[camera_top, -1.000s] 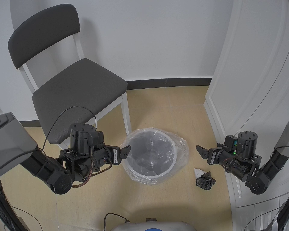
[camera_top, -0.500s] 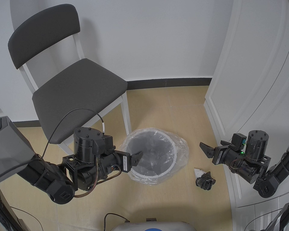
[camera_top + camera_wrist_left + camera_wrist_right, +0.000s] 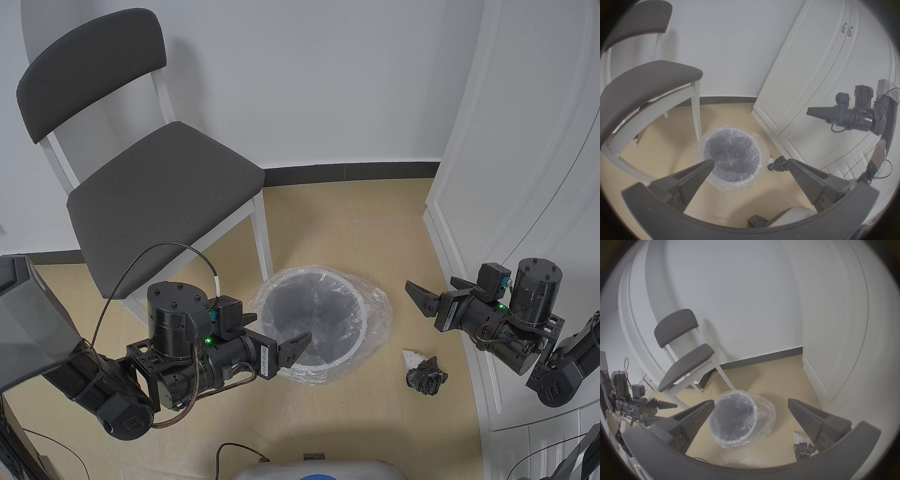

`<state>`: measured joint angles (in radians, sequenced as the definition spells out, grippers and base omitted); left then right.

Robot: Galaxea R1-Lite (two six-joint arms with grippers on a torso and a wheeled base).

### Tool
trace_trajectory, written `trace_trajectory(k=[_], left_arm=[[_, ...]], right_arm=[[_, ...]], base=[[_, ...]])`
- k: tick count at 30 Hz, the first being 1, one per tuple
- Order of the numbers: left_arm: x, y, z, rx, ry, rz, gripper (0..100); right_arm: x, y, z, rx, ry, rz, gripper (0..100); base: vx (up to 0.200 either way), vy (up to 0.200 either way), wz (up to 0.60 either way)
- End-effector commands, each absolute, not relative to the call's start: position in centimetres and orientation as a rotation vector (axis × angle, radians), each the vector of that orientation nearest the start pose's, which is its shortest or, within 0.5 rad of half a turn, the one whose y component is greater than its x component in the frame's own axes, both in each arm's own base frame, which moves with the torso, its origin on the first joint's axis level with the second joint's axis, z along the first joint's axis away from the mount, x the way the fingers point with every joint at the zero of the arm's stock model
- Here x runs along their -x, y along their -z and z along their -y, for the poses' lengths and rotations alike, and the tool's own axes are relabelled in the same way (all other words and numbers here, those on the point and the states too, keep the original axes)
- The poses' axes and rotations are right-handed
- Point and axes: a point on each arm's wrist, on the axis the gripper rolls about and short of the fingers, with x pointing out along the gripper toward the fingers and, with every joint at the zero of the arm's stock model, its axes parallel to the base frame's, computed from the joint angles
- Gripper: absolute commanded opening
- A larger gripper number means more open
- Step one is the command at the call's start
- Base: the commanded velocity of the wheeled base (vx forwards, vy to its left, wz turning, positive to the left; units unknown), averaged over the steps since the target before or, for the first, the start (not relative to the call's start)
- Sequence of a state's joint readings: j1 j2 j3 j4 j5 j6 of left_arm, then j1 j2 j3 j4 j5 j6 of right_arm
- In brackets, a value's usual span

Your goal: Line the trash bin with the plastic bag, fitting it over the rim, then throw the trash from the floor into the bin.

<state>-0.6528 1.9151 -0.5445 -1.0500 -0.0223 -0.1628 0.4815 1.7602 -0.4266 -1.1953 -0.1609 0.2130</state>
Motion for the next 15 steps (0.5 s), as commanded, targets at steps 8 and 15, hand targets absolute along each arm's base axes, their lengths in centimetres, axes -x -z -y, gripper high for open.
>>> trace_trajectory(k=[8,15], left_arm=[[-25.2,-11.3,19.8,0.036,0.639,-0.422,100],[-24.6,-10.9,20.8,0.008,0.667,-0.476,100]], right_arm=[[-23.6,-15.9,-12.6,-0.180,-0.337,-0.151,100],[-23.3,-16.3,-12.3,-0.182,-0.344,-0.143,100]], base=[[0.000,0.000,0.00],[0.000,0.000,0.00]])
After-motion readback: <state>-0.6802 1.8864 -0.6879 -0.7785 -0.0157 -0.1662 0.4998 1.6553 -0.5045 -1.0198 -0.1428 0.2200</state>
